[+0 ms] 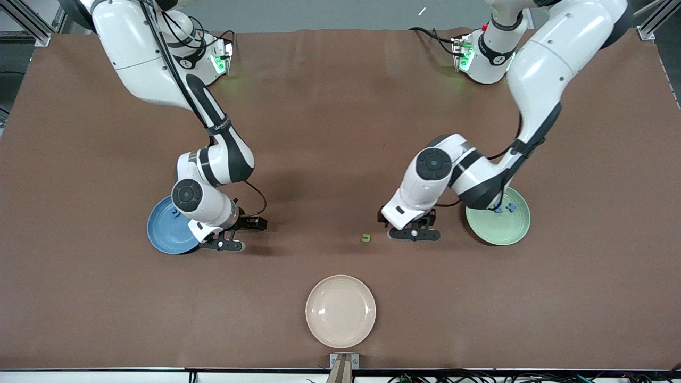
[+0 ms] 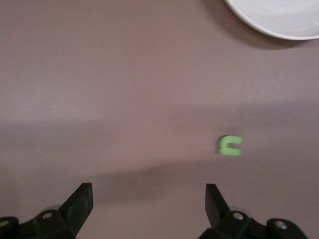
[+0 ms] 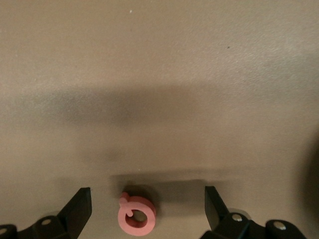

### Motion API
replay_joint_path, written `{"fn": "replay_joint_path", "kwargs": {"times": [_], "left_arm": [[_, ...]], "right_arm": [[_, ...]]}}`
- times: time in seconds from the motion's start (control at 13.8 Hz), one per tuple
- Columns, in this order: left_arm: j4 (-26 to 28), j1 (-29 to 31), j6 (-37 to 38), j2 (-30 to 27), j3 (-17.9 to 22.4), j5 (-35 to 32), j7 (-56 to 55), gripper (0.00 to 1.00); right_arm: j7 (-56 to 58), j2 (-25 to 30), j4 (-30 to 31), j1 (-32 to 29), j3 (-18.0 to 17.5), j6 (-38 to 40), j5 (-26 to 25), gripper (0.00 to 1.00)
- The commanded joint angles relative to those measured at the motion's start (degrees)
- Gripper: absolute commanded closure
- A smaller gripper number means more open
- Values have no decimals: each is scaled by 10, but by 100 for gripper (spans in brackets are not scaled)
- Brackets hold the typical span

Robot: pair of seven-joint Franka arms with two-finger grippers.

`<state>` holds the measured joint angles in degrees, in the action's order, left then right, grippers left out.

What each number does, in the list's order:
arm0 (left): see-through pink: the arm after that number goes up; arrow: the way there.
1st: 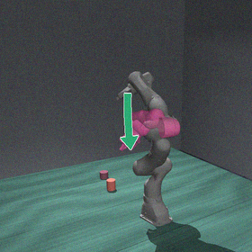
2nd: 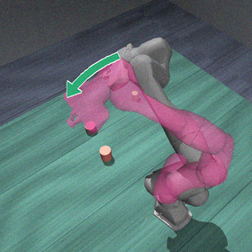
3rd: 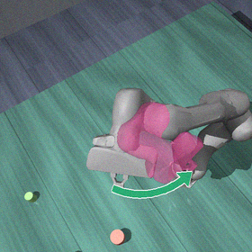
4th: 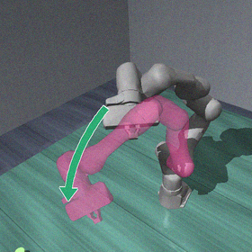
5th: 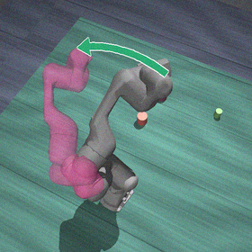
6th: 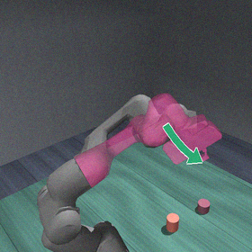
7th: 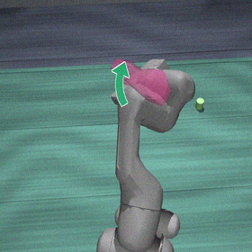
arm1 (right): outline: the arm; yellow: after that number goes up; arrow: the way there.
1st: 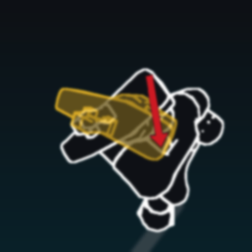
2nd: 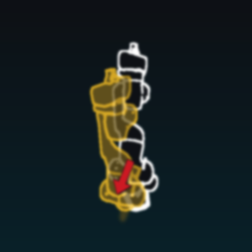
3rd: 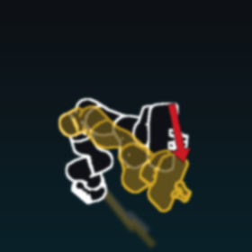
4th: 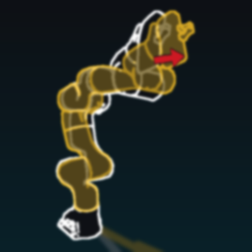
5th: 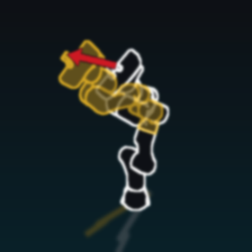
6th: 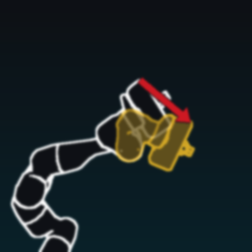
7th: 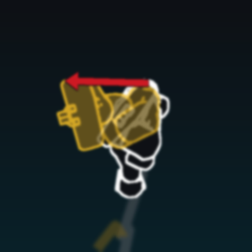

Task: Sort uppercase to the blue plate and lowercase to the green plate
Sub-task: 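Reach the right gripper to red G while the left gripper reaches n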

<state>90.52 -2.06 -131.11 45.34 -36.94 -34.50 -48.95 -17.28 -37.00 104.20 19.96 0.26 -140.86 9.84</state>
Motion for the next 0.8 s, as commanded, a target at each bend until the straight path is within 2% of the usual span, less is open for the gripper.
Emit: {"fn": "replay_joint_path", "kwargs": {"times": [0.0,0.15,0.36,0.44,0.58,0.73], "left_arm": [[-87,-92,17,35,69,43,-12,1],[-118,-125,13,55,95,64,-14,1],[-155,-140,-15,87,100,65,-15,1],[-161,-147,-28,95,108,65,-14,1],[-163,-180,-66,104,153,66,-15,1],[-163,-196,-92,113,174,66,-14,1]], "right_arm": [[-4,11,26,10,4,-10,3,0],[-4,17,45,17,4,-19,2,2],[-4,18,67,27,4,-55,2,10],[-4,18,67,28,4,-54,2,14],[-3,18,67,30,4,-54,2,26],[-2,18,66,31,4,-52,1,41]]}}
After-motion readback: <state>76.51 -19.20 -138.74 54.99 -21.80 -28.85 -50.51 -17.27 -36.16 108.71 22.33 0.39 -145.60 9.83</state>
